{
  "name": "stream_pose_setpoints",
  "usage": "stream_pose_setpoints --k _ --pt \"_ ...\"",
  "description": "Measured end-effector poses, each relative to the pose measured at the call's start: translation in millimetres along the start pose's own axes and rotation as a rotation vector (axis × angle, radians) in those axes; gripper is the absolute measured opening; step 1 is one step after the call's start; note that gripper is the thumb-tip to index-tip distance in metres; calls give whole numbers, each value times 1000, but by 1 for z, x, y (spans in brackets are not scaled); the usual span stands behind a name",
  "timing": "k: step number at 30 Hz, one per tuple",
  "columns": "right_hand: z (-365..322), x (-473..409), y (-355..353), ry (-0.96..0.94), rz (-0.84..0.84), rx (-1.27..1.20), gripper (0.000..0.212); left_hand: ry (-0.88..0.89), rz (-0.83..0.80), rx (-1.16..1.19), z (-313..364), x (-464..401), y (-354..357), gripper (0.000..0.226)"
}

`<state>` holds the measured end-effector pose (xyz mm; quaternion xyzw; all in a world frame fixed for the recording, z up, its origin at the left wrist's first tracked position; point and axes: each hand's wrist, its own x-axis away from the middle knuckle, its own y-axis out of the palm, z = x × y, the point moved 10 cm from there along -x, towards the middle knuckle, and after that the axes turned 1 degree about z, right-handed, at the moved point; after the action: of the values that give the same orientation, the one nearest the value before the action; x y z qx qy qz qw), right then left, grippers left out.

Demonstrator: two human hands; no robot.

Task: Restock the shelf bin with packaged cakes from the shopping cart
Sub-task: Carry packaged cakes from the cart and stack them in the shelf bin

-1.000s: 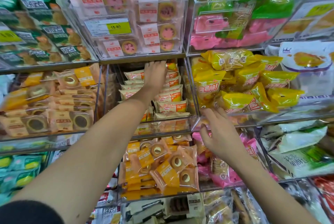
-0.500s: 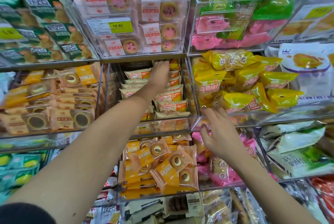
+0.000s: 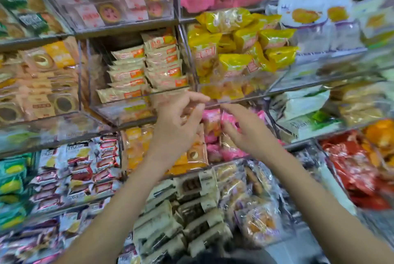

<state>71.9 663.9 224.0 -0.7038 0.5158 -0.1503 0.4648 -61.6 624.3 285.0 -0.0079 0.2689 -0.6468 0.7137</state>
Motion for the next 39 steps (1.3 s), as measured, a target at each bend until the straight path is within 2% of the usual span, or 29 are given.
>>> stream_pose_setpoints --k 4,9,13,16,18,24,29,34,36,39 --pt "63 102 -6 268 -41 -50 28 -301 -261 90 -49 76 96 24" --pt "146 264 -10 703 -16 -159 17 -626 -760 -16 -103 195 224 18" --pt "197 417 13 1073 -148 -161 18 -628 -1162 -218 -110 291 288 25" --pt "215 516 18 1254 -208 -221 20 -578 -1485 -403 -110 350 324 30" --pt "223 571 8 1345 -190 -288 20 -512 -1596 -536 -105 368 346 30" --pt "265 687 -53 1465 -200 -354 28 -476 -1453 -628 -69 377 452 22" --pt "308 746 -111 1565 -110 -398 33 -424 -1470 -550 -3 396 557 23" --pt "352 758 -150 1596 80 -490 27 -321 -1415 -264 73 374 651 20" --pt "372 752 -164 1596 151 -517 27 -308 -1358 -162 87 349 685 19" --pt "406 737 -183 1598 215 -534 26 -292 -1362 -150 79 313 742 25"
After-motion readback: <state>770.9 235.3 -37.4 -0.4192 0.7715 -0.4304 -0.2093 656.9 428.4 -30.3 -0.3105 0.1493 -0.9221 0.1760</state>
